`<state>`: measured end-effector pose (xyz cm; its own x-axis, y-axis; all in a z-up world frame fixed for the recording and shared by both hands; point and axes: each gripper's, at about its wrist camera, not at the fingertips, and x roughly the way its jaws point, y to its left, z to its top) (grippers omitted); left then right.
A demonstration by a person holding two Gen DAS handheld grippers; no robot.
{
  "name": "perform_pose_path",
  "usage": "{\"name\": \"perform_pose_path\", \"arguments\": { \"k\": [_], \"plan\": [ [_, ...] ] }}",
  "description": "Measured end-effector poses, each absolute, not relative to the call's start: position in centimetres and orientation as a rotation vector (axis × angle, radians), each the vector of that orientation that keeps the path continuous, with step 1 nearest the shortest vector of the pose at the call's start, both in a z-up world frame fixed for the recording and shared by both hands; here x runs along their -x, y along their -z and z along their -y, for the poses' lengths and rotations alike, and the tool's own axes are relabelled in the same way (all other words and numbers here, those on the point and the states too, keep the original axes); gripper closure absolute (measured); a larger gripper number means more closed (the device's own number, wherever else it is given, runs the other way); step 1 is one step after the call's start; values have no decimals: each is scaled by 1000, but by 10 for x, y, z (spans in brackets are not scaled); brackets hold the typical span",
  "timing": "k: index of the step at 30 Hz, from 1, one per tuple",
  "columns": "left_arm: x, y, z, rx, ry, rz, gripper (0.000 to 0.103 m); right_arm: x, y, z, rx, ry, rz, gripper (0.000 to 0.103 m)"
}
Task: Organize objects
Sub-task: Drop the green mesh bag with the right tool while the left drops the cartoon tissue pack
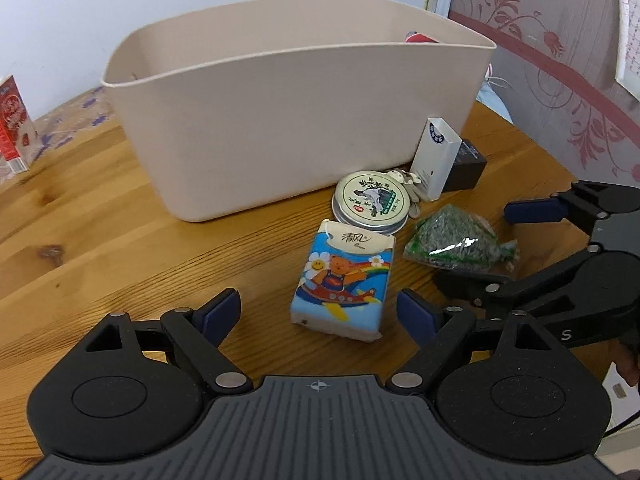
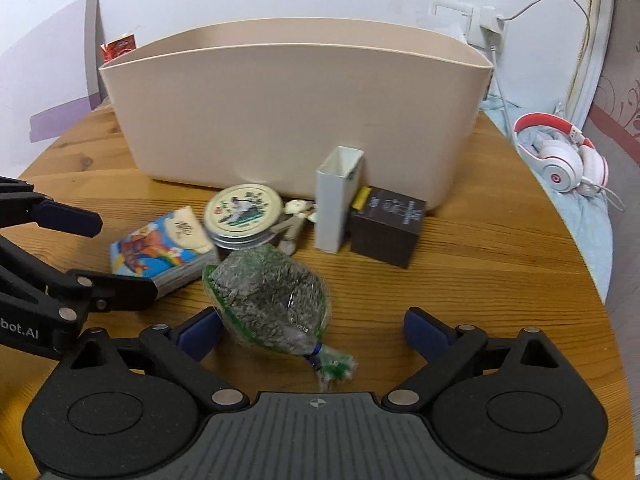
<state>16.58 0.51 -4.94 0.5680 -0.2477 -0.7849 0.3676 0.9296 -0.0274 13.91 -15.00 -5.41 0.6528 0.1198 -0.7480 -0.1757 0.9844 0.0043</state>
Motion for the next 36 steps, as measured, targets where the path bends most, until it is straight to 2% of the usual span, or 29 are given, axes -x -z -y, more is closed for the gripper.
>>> {"name": "perform_pose_path", "arguments": {
  "k": [2,3,5,6,7,8,9,10,14,22,36],
  "plan": [
    [-172,52,-5,-130,365,-904,17,-140,54,151,73,-165,-836,10],
    [-175,54,-5,-127,364,-908,20,-141,53,152,73,-168,-835,11],
    [-177,56,-1,-151,371,-893,26,-142,52,153,73,-172,-834,23],
    [-177,56,2,-175,374,-886,33,-143,51,153,70,-182,-834,28],
    [-177,55,4,-190,379,-877,45,-143,50,153,69,-191,-833,36],
    [-177,54,4,-181,389,-876,51,-143,48,152,73,-200,-831,46],
    [-177,52,4,-177,390,-877,57,-143,47,151,78,-208,-829,51],
    [-177,51,3,-174,390,-882,57,-143,46,149,81,-217,-827,59],
    [-175,49,3,-182,396,-892,57,-140,45,142,99,-250,-830,64],
    [-149,23,-3,-167,328,-816,57,-119,33,141,96,-269,-799,66],
    [-143,-72,-19,-99,180,-556,57,-114,-55,177,36,-185,-539,66]
  ]
}}
